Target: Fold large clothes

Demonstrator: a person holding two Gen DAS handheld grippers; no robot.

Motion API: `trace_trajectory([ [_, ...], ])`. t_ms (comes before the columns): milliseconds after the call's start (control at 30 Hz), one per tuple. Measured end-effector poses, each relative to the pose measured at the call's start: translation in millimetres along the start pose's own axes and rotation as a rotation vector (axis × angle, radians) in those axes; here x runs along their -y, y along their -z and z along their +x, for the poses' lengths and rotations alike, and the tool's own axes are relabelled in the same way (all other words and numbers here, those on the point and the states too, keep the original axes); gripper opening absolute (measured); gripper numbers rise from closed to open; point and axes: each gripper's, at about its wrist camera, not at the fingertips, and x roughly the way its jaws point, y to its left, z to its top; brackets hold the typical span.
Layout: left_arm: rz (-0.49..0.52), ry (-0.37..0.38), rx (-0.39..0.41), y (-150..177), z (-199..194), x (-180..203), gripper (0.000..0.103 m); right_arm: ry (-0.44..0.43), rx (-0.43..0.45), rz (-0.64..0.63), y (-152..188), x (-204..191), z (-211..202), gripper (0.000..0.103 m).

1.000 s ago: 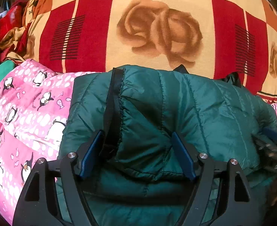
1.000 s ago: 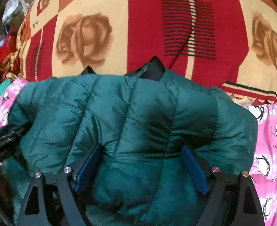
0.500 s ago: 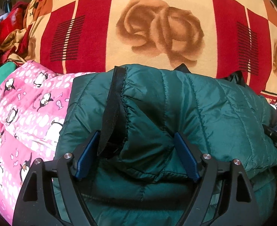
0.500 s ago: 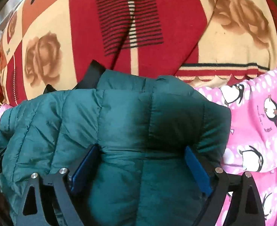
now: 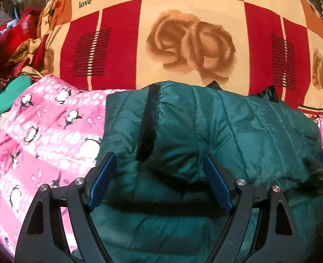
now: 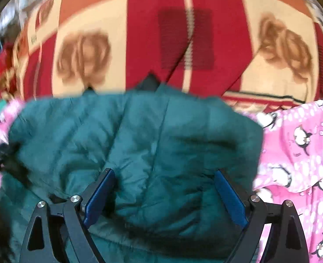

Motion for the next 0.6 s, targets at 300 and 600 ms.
trace_trajectory([
  [300,0.036,-0.022,0.049,17.7,-48.0,-8.8,0.081,-0.022,0.024,0.049,11.1,7.9,-44.0,0.091],
  [600,0.019,-0.016,0.041,40.7,-72.0,-19.9,0.081,0.008,0.002,0.087,57.7,26.6,-85.1,0.091],
])
